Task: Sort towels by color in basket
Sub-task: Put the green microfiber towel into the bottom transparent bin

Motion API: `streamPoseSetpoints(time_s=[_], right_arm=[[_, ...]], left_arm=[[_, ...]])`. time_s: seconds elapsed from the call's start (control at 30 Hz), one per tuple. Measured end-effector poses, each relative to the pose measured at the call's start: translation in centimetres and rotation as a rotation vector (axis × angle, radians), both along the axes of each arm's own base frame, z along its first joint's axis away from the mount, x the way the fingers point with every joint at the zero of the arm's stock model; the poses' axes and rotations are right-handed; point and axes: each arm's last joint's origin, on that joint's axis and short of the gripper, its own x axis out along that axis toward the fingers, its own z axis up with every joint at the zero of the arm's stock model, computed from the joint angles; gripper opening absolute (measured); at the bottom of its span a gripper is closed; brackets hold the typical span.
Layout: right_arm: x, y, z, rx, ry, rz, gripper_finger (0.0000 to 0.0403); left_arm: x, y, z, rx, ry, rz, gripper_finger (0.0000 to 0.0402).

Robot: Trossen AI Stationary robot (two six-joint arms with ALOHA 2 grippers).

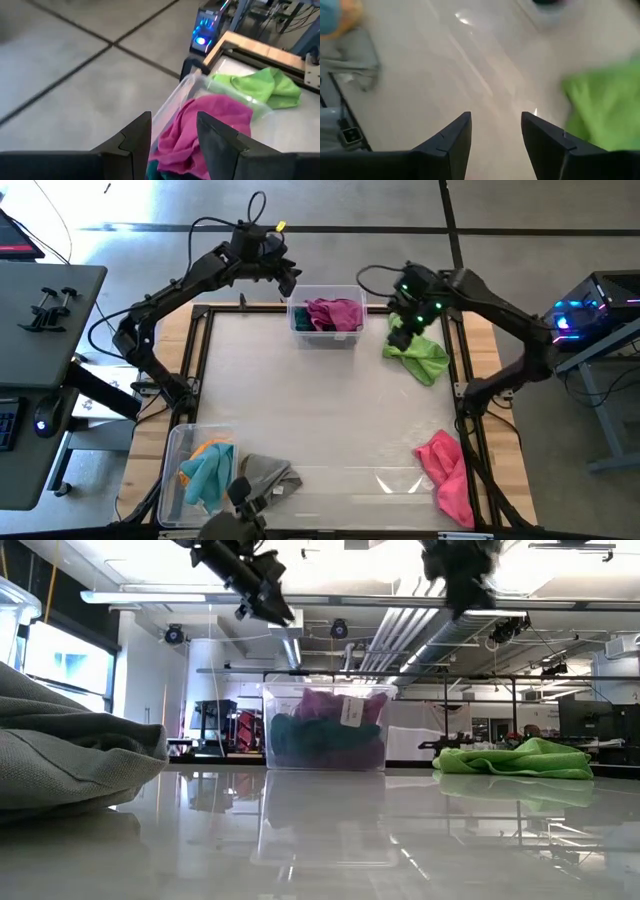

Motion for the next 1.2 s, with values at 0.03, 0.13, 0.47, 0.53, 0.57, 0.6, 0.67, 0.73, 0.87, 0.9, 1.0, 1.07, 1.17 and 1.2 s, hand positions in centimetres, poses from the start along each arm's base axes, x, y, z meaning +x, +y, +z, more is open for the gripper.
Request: streamPoseSetpoints(time_s=[0.03, 0.13, 0.47, 0.53, 0.57, 0.6, 0.67, 0.73, 0.87, 0.9, 1.0, 1.07, 1.17, 1.2], right_arm=[[-0.7, 0.1, -0.8, 0.017, 0.023, -0.029, 0.0169], [-2.7, 0.0, -4.3, -0.010, 0.124, -0.182, 0.0169], [-5.7, -3.0, -16.6, 0.040, 0.361, -0.649, 0.0169], [-5.8, -3.7, -18.5, 0.035, 0.389, -0.668, 0.0169], [-5.9, -4.1, -19.4, 0.031, 0.415, -0.679, 0.0169], [-6.0, -4.3, -20.3, 0.029, 0.445, -0.689, 0.0169], [-6.0, -4.7, -21.7, 0.027, 0.478, -0.699, 0.0169], [-5.9, -5.0, -23.2, 0.036, 0.497, -0.671, 0.0162], [-5.6, -5.1, -24.8, 0.075, 0.514, -0.602, 0.0114], [-5.5, -5.0, -24.8, 0.076, 0.511, -0.582, 0.0095], [-5.3, -4.4, -24.4, 0.050, 0.504, -0.522, 0.0027], [-5.3, -3.8, -23.5, 0.038, 0.477, -0.504, 0.0012], [-5.4, -2.3, -21.5, 0.038, 0.406, -0.471, 0.0022], [-5.3, -1.9, -20.5, 0.023, 0.355, -0.455, 0.0021]], left_arm=[[-0.1, -0.2, 0.3, 0.021, -0.004, -0.011, 0.0143], [-0.3, -0.9, 1.3, 0.075, -0.022, -0.035, 0.0143], [0.0, -1.8, 2.1, 0.103, -0.049, -0.060, 0.0143], [0.3, -2.2, 2.1, 0.101, -0.051, -0.073, 0.0143], [0.4, -2.5, 2.2, 0.100, -0.055, -0.085, 0.0143], [0.4, -2.8, 2.3, 0.093, -0.063, -0.100, 0.0143], [0.6, -3.7, 2.9, 0.090, -0.092, -0.145, 0.0142], [0.9, -4.6, 3.3, 0.074, -0.125, -0.167, 0.0142], [1.8, -7.0, 3.7, 0.070, -0.139, -0.239, 0.0142], [1.9, -7.7, 3.9, 0.083, -0.135, -0.266, 0.0142], [2.4, -9.7, 4.4, 0.104, -0.137, -0.332, 0.0142], [2.9, -10.8, 4.5, 0.108, -0.140, -0.372, 0.0142], [3.5, -12.7, 4.6, 0.188, -0.112, -0.441, 0.0138], [3.6, -13.5, 4.8, 0.234, -0.098, -0.448, 0.0135]])
